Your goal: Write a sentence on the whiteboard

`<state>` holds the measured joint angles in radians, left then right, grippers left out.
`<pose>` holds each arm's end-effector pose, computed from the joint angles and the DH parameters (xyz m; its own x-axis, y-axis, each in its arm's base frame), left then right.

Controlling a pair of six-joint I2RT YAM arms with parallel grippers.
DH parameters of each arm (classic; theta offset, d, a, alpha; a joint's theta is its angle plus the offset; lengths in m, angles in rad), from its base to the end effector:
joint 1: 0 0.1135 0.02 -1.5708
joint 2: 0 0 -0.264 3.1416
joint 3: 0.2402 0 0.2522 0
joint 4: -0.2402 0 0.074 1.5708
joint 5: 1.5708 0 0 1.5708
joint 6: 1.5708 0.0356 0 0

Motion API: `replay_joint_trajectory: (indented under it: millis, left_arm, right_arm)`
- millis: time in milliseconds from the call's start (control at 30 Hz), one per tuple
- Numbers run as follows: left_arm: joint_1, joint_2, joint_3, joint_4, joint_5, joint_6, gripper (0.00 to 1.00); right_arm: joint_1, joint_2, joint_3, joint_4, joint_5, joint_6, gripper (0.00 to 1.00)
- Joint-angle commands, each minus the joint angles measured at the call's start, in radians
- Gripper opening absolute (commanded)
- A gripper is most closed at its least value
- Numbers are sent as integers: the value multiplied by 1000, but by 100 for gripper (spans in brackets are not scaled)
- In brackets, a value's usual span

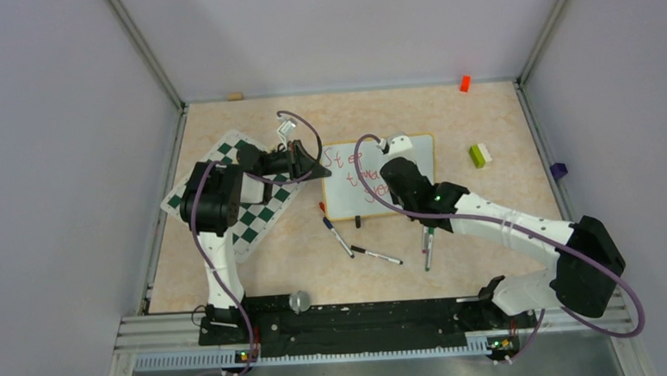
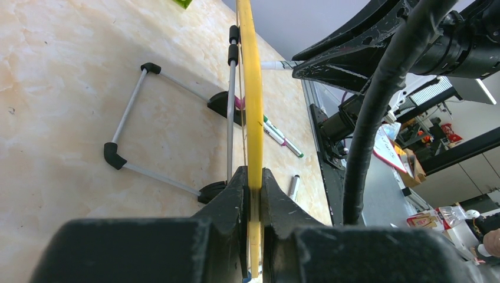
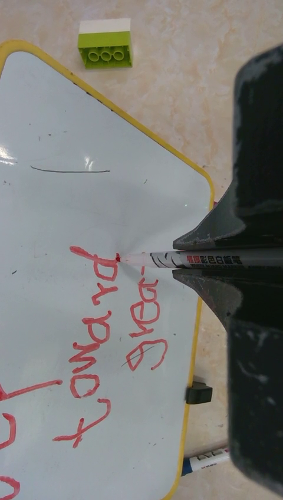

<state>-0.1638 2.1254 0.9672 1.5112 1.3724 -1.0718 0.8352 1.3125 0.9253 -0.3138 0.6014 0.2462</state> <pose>0.3773 -0.0977 0.1656 -0.6619 -0.0660 -0.7466 0.7492 -0.0282 -0.6617 0.2035 0.1948 0.2651 -0.4980 -0.2508 -0.8301 -0.2060 0.9641 -0.1677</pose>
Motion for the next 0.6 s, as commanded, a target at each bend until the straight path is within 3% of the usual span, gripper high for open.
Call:
replay_joint_trajectory:
  millis: [0,567]
  left_arm:
    - [-8,-21,34,109,11,-22,0]
    - [-8,-21,36,109,12,-22,0]
  right_arm:
    - [-11,-3,19,12,4,12,0]
    - [-11,-55,-52,-33,-81,49,0]
